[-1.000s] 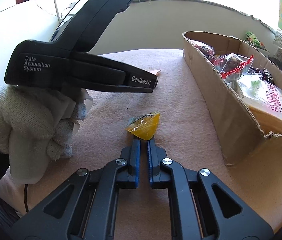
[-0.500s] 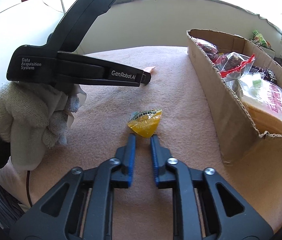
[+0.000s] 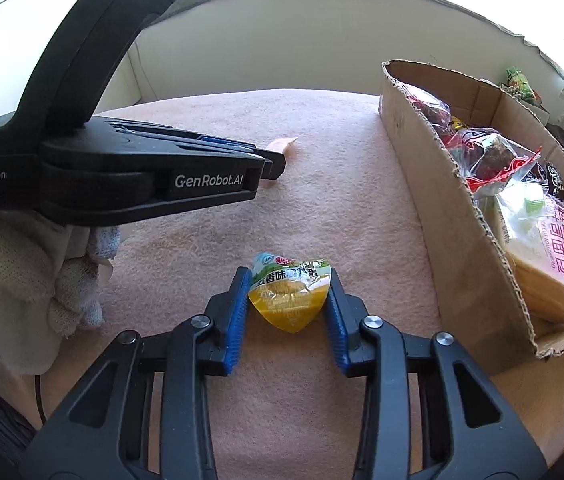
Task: Organize snacks
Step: 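Carry the pink candy and yellow jelly cup into the box with both grippers, then open both grippers over the box and lift them away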
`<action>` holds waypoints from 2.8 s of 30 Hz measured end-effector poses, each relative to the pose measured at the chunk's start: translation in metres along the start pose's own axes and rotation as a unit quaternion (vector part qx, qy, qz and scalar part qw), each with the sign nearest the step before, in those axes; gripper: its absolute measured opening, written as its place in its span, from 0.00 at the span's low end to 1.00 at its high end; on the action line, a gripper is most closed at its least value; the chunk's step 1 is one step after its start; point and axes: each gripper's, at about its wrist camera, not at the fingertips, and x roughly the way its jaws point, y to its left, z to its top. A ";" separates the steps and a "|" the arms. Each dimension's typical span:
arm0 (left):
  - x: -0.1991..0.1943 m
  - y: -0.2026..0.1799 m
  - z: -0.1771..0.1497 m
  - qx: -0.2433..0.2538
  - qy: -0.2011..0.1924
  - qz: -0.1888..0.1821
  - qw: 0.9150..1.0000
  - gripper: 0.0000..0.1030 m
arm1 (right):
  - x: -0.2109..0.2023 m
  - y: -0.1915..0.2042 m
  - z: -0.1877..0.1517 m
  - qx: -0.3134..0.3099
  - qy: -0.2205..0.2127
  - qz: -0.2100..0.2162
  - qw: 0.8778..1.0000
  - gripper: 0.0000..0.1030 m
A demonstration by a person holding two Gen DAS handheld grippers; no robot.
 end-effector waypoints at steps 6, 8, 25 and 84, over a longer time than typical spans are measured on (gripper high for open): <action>-0.012 0.001 0.000 -0.005 -0.012 0.007 1.000 0.18 | -0.008 -0.003 -0.006 0.005 -0.014 0.007 1.000 0.25; -0.016 -0.001 0.002 -0.002 -0.017 0.011 1.000 0.18 | -0.013 -0.003 -0.008 0.005 -0.019 0.011 1.000 0.25; -0.056 -0.035 0.028 0.019 -0.077 0.010 0.997 0.18 | -0.084 -0.011 0.000 -0.001 -0.098 0.016 0.995 0.25; -0.001 -0.125 0.087 0.040 -0.079 -0.015 0.996 0.19 | -0.092 -0.164 0.038 0.047 -0.110 -0.085 0.989 0.32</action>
